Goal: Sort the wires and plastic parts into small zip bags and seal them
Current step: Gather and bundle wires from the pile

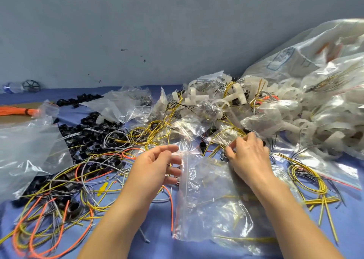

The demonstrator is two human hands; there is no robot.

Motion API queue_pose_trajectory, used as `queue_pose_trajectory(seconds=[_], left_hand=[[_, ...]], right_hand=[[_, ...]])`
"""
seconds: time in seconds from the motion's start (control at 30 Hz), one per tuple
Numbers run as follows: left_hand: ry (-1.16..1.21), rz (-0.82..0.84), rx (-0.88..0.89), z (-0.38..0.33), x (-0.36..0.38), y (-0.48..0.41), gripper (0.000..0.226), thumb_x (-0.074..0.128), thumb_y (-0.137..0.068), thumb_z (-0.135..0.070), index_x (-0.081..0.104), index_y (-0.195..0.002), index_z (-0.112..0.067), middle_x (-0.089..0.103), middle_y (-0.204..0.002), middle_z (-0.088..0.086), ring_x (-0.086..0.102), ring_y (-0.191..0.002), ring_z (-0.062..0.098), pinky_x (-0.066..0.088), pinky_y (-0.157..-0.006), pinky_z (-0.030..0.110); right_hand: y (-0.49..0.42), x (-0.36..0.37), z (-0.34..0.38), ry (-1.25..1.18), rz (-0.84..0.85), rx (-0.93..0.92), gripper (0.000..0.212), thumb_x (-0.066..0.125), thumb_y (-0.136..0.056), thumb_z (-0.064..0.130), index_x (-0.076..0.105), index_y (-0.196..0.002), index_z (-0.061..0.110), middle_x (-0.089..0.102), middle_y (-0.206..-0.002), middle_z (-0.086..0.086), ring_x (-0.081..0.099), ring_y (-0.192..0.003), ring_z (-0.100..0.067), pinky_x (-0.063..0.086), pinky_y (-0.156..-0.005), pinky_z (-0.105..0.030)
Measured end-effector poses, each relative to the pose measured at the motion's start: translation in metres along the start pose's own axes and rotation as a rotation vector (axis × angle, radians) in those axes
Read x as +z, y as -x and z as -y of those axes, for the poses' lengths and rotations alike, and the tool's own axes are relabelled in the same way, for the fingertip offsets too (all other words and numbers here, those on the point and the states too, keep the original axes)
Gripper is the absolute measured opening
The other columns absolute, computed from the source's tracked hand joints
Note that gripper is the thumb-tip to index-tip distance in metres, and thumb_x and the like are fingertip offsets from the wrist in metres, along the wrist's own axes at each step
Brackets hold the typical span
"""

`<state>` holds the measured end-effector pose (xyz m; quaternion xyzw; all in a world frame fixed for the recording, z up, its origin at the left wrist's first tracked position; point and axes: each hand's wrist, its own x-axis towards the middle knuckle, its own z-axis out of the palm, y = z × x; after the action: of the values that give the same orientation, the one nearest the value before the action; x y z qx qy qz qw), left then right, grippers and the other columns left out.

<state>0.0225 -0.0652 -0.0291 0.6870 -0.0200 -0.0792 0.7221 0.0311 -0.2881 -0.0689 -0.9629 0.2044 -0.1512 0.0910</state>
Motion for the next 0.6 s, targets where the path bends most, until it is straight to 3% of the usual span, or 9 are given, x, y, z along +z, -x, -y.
queue_pose_trajectory(seconds=[0.17, 0.27, 0.33, 0.4, 0.47, 0.6], left_hand=[[-0.26, -0.189, 0.471, -0.002, 0.005, 0.008, 0.023, 0.047, -0.1, -0.017, 0.067, -0.102, -0.027, 0.072, -0.086, -0.009, 0.062, -0.067, 0.0, 0.047, -0.059, 0.013], [-0.515, -0.231, 0.756, -0.005, 0.01, 0.015, 0.023, 0.047, -0.102, -0.022, 0.064, -0.117, -0.027, 0.065, -0.11, -0.015, 0.058, -0.098, -0.003, 0.043, -0.078, 0.008], [-0.658, -0.185, 0.854, -0.006, 0.014, 0.018, 0.031, 0.044, -0.101, -0.026, 0.059, -0.127, -0.021, 0.059, -0.124, -0.008, 0.052, -0.117, 0.006, 0.041, -0.097, 0.02], [-0.761, -0.125, 0.844, -0.006, 0.018, 0.021, 0.038, 0.04, -0.101, -0.032, 0.056, -0.133, -0.019, 0.057, -0.131, -0.007, 0.049, -0.123, 0.011, 0.038, -0.105, 0.031], [-0.838, -0.084, 0.805, -0.003, 0.021, 0.024, 0.039, 0.035, -0.103, -0.038, 0.055, -0.133, -0.023, 0.062, -0.123, -0.009, 0.053, -0.117, 0.014, 0.04, -0.101, 0.035], [-0.875, -0.125, 0.738, 0.002, 0.024, 0.028, 0.038, 0.028, -0.101, -0.045, 0.059, -0.117, -0.03, 0.058, -0.075, -0.013, 0.054, -0.078, 0.019, 0.041, -0.074, 0.034]], right_hand=[[0.007, -0.039, 0.006, -0.203, -0.223, -0.272, 0.028, 0.042, -0.1, 0.037, 0.059, -0.101, 0.014, 0.062, -0.097, -0.007, 0.055, -0.096, -0.032, 0.037, -0.089, -0.042], [0.014, -0.066, 0.008, -0.39, -0.224, -0.409, 0.029, 0.043, -0.099, 0.039, 0.062, -0.097, 0.017, 0.067, -0.082, 0.002, 0.06, -0.079, -0.021, 0.045, -0.078, -0.038], [0.022, -0.08, 0.01, -0.555, -0.168, -0.456, 0.026, 0.05, -0.097, 0.04, 0.068, -0.096, 0.022, 0.067, -0.077, 0.011, 0.061, -0.073, -0.006, 0.045, -0.068, -0.023], [0.03, -0.088, 0.013, -0.693, -0.049, -0.488, 0.021, 0.055, -0.094, 0.043, 0.07, -0.095, 0.028, 0.069, -0.076, 0.015, 0.064, -0.074, 0.0, 0.046, -0.064, -0.015], [0.038, -0.088, 0.017, -0.796, 0.062, -0.487, 0.021, 0.057, -0.092, 0.045, 0.072, -0.095, 0.03, 0.071, -0.077, 0.015, 0.067, -0.075, -0.001, 0.049, -0.066, -0.019], [0.048, -0.084, 0.02, -1.016, 0.186, -0.462, 0.029, 0.056, -0.087, 0.043, 0.074, -0.099, 0.024, 0.07, -0.075, 0.006, 0.063, -0.071, -0.006, 0.049, -0.069, -0.021]])
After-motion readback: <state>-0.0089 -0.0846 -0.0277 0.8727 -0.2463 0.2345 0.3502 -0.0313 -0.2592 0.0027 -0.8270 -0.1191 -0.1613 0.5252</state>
